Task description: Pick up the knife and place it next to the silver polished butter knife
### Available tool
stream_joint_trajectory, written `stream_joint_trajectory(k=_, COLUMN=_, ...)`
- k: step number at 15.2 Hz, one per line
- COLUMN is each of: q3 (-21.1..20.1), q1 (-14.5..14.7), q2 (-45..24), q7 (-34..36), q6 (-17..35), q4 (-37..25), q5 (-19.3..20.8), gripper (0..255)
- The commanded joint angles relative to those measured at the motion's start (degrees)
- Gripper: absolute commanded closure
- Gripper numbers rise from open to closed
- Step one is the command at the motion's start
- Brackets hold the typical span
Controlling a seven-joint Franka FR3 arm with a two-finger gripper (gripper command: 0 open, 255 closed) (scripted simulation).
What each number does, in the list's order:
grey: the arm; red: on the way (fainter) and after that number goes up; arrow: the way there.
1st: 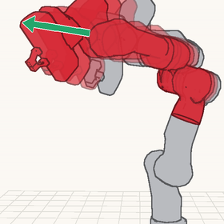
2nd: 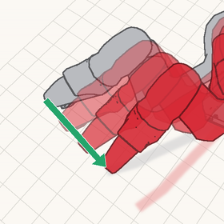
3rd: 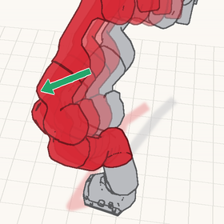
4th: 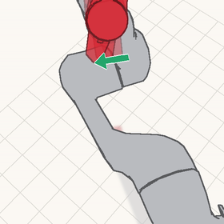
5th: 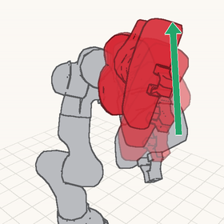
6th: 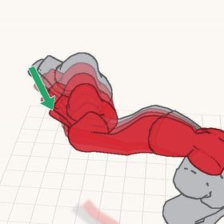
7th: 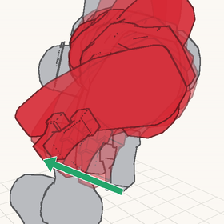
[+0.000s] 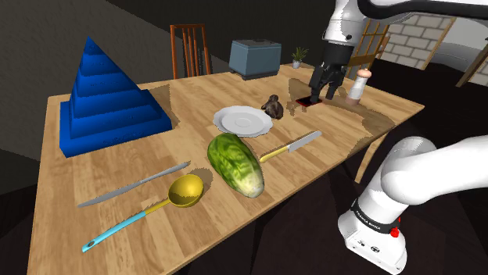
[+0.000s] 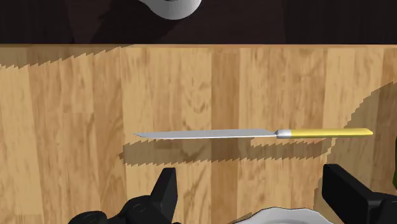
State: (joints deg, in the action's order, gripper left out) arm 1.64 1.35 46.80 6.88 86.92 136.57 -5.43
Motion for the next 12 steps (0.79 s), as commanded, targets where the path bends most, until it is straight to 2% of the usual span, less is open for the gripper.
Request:
stream_joint_trajectory(k=1, q3=0.0, q1=0.0, q2=0.0, q7=0.0, q6=0.0, q4=0.0, q5=0.0, gripper=0)
stream_joint_trajectory(k=7, q3=3.8, q1=14.6, q2=-4.8, q7=-36.1, q6=9.8, q4=7.0, q5=8.3, gripper=0)
stream_joint_trajectory(k=12, q3=6.5, q1=25.1, q2=-5.2, q7=-63.8, q6=19.3, q4=15.5, q5=15.5, gripper=0)
